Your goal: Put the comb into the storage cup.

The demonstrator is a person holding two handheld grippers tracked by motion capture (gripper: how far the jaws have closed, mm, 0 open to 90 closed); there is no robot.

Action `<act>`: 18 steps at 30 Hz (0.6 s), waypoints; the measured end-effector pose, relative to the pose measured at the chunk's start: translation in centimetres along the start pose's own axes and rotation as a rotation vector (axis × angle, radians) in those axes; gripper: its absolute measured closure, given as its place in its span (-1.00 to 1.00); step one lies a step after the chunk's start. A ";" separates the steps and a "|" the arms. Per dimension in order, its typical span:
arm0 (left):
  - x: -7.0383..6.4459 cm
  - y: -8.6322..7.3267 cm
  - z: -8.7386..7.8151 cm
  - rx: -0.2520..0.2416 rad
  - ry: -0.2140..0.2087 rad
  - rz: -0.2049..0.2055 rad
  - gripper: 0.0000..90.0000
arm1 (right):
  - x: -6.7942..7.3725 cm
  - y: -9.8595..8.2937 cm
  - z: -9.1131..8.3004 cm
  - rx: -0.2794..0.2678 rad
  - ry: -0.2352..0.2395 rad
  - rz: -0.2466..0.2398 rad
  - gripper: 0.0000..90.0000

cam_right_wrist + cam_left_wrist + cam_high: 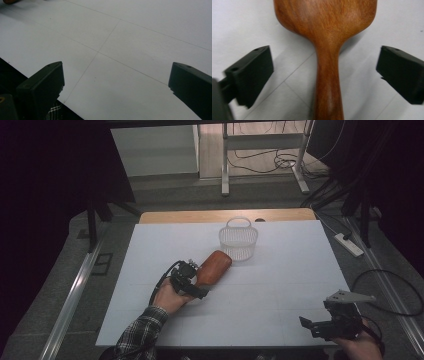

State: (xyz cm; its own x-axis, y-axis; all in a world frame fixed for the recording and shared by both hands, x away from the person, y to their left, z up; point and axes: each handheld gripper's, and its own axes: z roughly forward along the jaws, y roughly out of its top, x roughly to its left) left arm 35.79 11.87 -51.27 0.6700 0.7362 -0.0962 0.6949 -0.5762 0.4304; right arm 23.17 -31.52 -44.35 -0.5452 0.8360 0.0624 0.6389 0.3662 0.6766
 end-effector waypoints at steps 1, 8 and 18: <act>0.0 0.0 0.0 -0.001 0.000 0.003 -0.72 | 0.0 0.0 0.0 0.000 0.000 0.000 -0.99; 0.3 -0.2 -0.3 -0.017 -0.024 -0.017 -0.05 | 0.0 0.0 0.0 0.000 0.000 -0.001 -0.99; 0.2 0.0 0.1 0.005 -0.022 -0.013 0.39 | 0.0 0.0 0.0 0.001 0.001 -0.002 -0.99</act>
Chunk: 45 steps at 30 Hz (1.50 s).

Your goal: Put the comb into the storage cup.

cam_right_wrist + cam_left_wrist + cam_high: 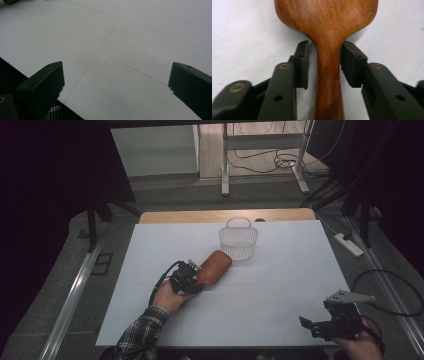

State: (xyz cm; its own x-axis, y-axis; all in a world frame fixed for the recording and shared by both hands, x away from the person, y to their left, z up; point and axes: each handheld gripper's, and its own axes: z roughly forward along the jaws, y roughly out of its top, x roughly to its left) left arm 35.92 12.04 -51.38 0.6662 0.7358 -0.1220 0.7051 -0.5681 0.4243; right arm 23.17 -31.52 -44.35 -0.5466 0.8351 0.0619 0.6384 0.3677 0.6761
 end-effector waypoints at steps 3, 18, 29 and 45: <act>0.0 0.0 0.0 0.004 0.003 0.006 0.47 | 0.0 0.0 0.0 0.000 0.000 0.001 -0.99; 0.4 -0.2 -0.2 -0.012 -0.031 -0.017 0.60 | 0.0 0.0 0.0 -0.001 0.001 0.000 -0.99; 0.3 -0.5 -0.8 -0.023 -0.016 -0.017 0.60 | 0.0 0.0 0.0 -0.001 0.002 -0.001 -0.99; 1.0 -1.8 -3.4 -0.123 -0.045 -0.048 0.60 | 0.1 0.0 0.0 -0.003 -0.001 -0.006 -0.99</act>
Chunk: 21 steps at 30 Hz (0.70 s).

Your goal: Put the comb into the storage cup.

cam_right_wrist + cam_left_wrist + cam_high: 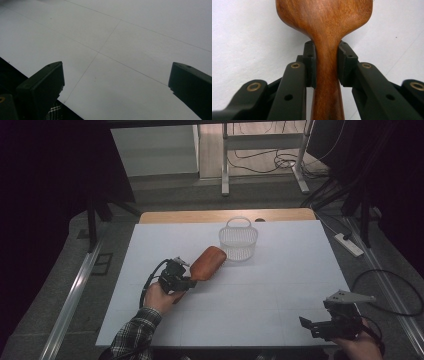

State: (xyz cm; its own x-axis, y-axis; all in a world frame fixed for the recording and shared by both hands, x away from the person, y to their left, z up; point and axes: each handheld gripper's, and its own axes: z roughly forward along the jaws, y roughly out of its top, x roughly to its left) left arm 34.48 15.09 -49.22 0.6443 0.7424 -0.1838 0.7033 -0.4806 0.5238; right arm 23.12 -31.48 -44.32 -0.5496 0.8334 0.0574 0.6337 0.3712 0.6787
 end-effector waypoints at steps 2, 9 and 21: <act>-0.1 -0.1 -0.3 -0.014 -0.001 0.010 0.60 | 0.0 0.0 0.0 0.000 -0.001 0.000 -0.99; -0.3 -0.4 -1.5 -0.064 -0.012 0.014 0.60 | 0.0 0.0 0.0 -0.006 -0.002 0.000 -0.99; -1.3 -1.0 -2.6 -0.111 -0.024 0.035 0.60 | 0.0 0.0 -0.1 -0.016 0.005 -0.006 -1.00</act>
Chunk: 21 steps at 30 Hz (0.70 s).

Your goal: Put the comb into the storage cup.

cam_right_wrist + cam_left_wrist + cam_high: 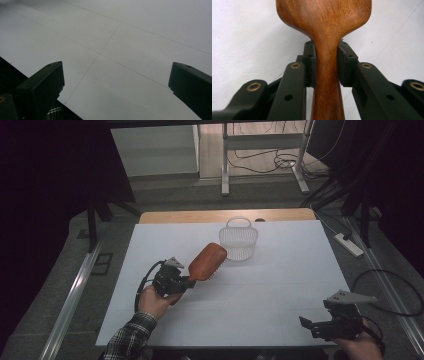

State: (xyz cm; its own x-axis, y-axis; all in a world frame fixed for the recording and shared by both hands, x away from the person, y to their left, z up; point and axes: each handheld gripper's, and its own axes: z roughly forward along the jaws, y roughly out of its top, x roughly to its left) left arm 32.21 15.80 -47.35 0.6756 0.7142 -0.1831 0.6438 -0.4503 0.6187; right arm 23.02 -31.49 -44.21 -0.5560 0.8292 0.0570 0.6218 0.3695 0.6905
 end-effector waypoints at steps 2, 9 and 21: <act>-0.3 -0.1 -0.3 -0.012 0.000 0.006 0.60 | 0.0 0.0 0.0 -0.004 0.004 -0.004 -1.00; -1.1 -0.5 -1.1 -0.037 -0.008 0.020 0.60 | 0.1 0.0 0.0 -0.005 0.021 -0.014 -1.00; -2.3 -1.0 -1.9 -0.056 -0.018 0.040 0.60 | 0.2 0.7 -0.3 -0.075 0.069 -0.027 -1.00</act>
State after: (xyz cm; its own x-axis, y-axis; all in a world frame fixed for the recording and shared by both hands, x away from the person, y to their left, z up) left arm 29.34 15.67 -46.13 0.7069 0.6862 -0.1714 0.5956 -0.4468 0.6676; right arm 23.17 -31.18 -43.53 -0.6104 0.7875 0.0850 0.5641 0.3568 0.7446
